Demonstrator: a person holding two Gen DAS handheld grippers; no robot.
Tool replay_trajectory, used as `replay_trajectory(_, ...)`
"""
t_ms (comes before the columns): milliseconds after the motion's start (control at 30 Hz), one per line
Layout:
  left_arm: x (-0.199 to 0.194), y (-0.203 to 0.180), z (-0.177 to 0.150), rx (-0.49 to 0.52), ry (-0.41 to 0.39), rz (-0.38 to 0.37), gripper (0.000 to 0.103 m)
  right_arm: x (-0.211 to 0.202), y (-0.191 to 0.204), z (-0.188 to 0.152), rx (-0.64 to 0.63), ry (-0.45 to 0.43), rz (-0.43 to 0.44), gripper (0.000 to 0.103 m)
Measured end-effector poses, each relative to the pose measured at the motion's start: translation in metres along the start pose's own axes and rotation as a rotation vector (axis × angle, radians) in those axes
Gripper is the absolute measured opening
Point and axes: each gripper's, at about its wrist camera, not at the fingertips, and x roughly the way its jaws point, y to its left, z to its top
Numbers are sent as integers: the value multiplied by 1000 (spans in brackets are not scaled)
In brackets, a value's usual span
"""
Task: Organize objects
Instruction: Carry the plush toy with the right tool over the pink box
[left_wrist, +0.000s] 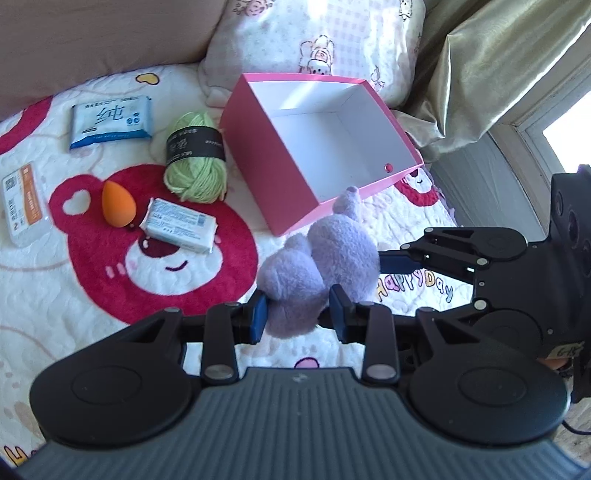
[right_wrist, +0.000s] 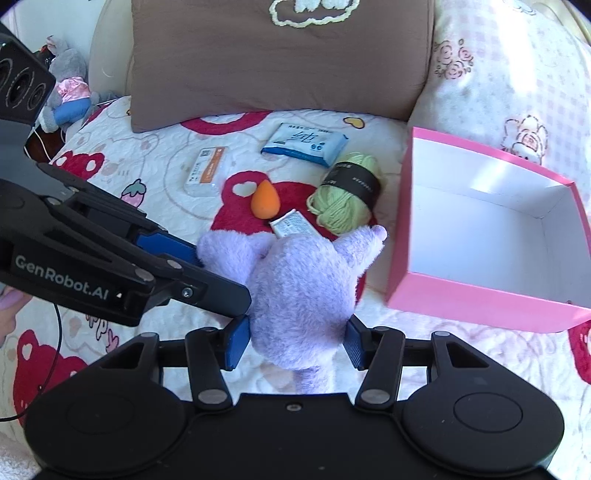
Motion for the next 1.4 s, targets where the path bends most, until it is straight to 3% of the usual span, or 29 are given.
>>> replay_trajectory(433,16,-31,55,-4,0,-30,33,-25,-51,19,26,-47,-22,58)
replay_trajectory(700,46,-37,97,-41,16,-66,33,-26,-88,34,46,-71,-54,58)
replay_trajectory(967,81,-38,135,-52,21,-86,33,-12,-129,50,75,-84,-70,58)
replay_trajectory(1400,152,-39,195,-38,32,-45,33,32,-201,75,118,-74,-78,58)
